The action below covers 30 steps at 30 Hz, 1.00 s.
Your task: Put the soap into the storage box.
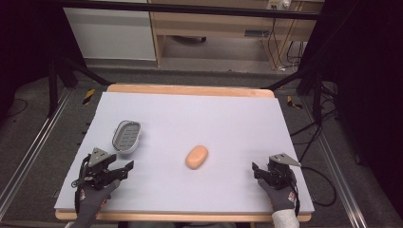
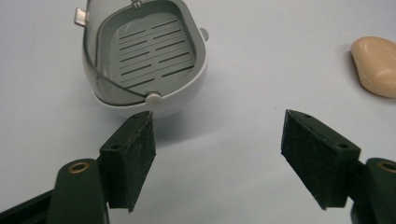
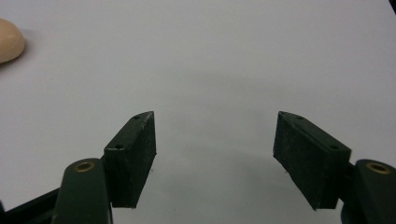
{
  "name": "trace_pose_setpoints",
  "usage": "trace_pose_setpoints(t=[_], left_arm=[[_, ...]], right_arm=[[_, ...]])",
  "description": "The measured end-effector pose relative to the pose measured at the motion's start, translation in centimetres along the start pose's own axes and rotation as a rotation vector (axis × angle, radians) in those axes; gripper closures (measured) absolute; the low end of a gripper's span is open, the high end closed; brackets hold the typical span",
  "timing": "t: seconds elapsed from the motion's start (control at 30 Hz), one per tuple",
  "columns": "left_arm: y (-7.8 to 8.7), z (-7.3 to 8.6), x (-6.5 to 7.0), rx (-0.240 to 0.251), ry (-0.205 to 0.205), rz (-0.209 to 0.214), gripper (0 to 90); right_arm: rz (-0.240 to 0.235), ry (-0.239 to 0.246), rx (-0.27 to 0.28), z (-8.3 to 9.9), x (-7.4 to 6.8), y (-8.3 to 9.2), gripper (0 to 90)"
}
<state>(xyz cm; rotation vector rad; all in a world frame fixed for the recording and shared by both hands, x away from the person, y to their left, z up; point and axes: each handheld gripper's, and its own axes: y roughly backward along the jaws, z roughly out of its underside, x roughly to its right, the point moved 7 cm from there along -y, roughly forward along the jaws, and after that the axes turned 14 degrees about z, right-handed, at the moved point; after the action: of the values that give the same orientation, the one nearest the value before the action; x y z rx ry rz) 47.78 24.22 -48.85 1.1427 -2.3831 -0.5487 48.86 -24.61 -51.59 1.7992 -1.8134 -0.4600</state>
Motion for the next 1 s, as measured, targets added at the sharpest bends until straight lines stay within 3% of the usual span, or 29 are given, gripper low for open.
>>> trace_pose_setpoints(t=[0.73, 1.0], left_arm=[[-1.4, -1.7, 2.7, -0.016, -0.042, 0.06, 27.3], [-1.6, -2.2, 2.9, -0.031, -0.051, 0.057, 27.2]], right_arm=[[-0.026, 0.014, 0.006, -0.4, -0.4, 0.3, 30.8], [-0.024, 0.016, 0.005, -0.4, -0.4, 0.2, 30.9]])
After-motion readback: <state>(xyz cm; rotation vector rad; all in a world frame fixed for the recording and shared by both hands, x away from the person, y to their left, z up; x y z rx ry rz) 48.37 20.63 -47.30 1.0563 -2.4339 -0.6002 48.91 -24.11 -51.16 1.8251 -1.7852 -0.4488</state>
